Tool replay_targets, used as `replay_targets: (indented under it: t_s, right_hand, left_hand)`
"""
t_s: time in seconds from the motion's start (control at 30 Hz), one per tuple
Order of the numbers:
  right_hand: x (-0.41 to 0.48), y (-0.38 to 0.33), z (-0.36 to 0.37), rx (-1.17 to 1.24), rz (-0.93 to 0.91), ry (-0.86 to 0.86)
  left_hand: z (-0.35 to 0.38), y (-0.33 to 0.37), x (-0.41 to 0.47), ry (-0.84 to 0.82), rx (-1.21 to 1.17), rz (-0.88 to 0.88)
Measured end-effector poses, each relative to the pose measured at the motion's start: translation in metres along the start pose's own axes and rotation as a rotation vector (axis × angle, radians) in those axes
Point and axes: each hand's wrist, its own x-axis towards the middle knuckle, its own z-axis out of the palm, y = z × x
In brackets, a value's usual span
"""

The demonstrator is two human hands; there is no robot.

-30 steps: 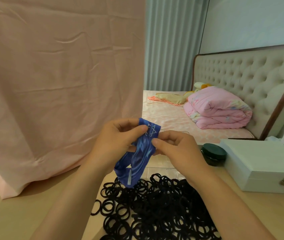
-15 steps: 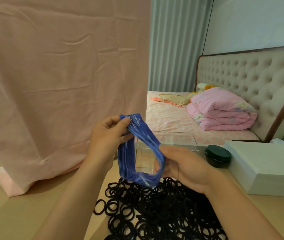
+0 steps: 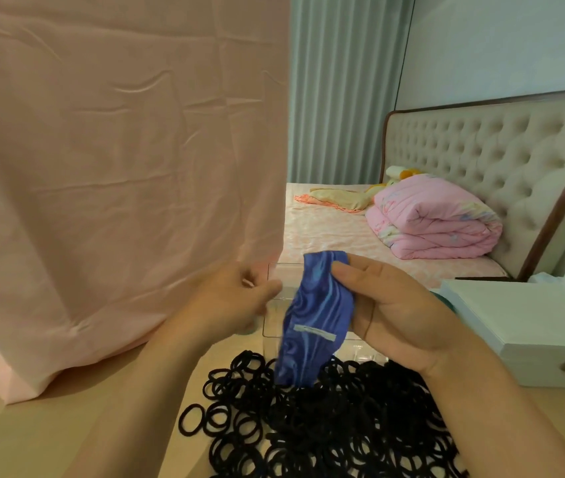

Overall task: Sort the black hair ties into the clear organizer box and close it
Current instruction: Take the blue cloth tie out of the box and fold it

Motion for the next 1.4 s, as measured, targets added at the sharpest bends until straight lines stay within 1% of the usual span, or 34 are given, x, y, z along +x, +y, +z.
replay_targets:
  t_s: [0.03, 0.07, 0.13, 0.17, 0.2, 0.23, 0.33, 0.4, 0.47, 0.53, 0.6, 0.67, 0.8, 0.9, 0.97, 1.0, 1.03, 1.1, 1.13, 1.17, 1.23, 1.3, 1.4]
  right_hand:
    - [-0.002, -0.003, 0.002, -0.013, 0.007, 0.014]
    - [-0.003, -0.005, 0.003, -0.023, 0.016, 0.019]
    - [-0.003, -0.008, 0.005, -0.045, 0.030, 0.028]
    - [-0.003, -0.008, 0.004, -0.059, 0.034, 0.046]
    - [-0.002, -0.009, 0.003, -0.069, 0.039, 0.076]
    - [-0.002, -0.009, 0.002, -0.072, 0.047, 0.112]
    - [-0.002, -0.010, -0.004, -0.117, 0.054, 0.205]
    - [-0.003, -0.011, -0.005, -0.176, 0.065, 0.243]
    - [-0.004, -0.012, -0.002, -0.333, 0.114, 0.283]
    - [-0.006, -0.012, 0.002, -0.481, 0.178, 0.330]
    - [-0.006, -0.012, 0.005, -0.508, 0.203, 0.385]
    - [-0.006, -0.012, 0.006, -0.516, 0.197, 0.386]
    - [-0.006, -0.012, 0.006, -0.707, 0.086, 0.304]
    - [-0.007, -0.011, 0.006, -0.904, -0.025, 0.313]
    - [-0.007, -0.011, 0.005, -1.025, -0.096, 0.364]
    - [-0.007, -0.012, 0.005, -1.053, -0.138, 0.384]
    - [-0.007, -0.013, 0.005, -1.060, -0.171, 0.386]
    - [-0.008, -0.015, 0.006, -1.007, -0.213, 0.352]
    - [-0.010, -0.015, 0.007, -0.963, -0.217, 0.326]
    - [-0.011, -0.016, 0.007, -0.930, -0.223, 0.301]
    - [-0.011, -0.016, 0.006, -0.918, -0.255, 0.291]
    - [-0.010, -0.015, 0.004, -0.929, -0.301, 0.339]
    - [-0.007, -0.014, -0.001, -0.916, -0.360, 0.425]
  left_hand:
    - [0.000, 0.003, -0.002, 0.060, 0.000, 0.053]
    - [0.001, 0.008, -0.006, 0.048, -0.090, 0.100]
    - [0.002, 0.020, -0.016, -0.180, -0.307, 0.149]
    - [0.003, 0.023, -0.019, -0.281, -0.319, 0.165]
    - [0.003, 0.025, -0.023, -0.340, -0.301, 0.188]
    - [0.004, 0.026, -0.024, -0.360, -0.281, 0.209]
    - [0.007, 0.028, -0.024, -0.310, -0.289, 0.199]
    - [0.009, 0.028, -0.023, -0.245, -0.293, 0.185]
    - [0.012, 0.027, -0.022, -0.172, -0.291, 0.196]
    - [0.017, 0.026, -0.019, -0.105, -0.289, 0.239]
    - [0.022, 0.024, -0.017, -0.027, -0.252, 0.314]
    - [0.025, 0.022, -0.015, 0.053, -0.185, 0.386]
    - [0.024, 0.022, -0.013, 0.120, -0.160, 0.418]
    - [0.023, 0.021, -0.012, 0.157, -0.158, 0.429]
    - [0.022, 0.019, -0.011, 0.181, -0.181, 0.431]
    - [0.021, 0.018, -0.011, 0.147, -0.226, 0.424]
    - [0.021, 0.016, -0.010, 0.055, -0.280, 0.405]
    - [0.024, 0.010, -0.008, -0.204, -0.377, 0.352]
    - [0.028, 0.007, -0.006, -0.291, -0.388, 0.321]
    - [0.033, 0.003, -0.004, -0.334, -0.387, 0.292]
    - [0.043, -0.003, 0.000, -0.328, -0.373, 0.226]
    - [0.049, -0.006, 0.002, -0.306, -0.366, 0.168]
    - [0.052, -0.009, 0.003, -0.317, -0.366, 0.141]
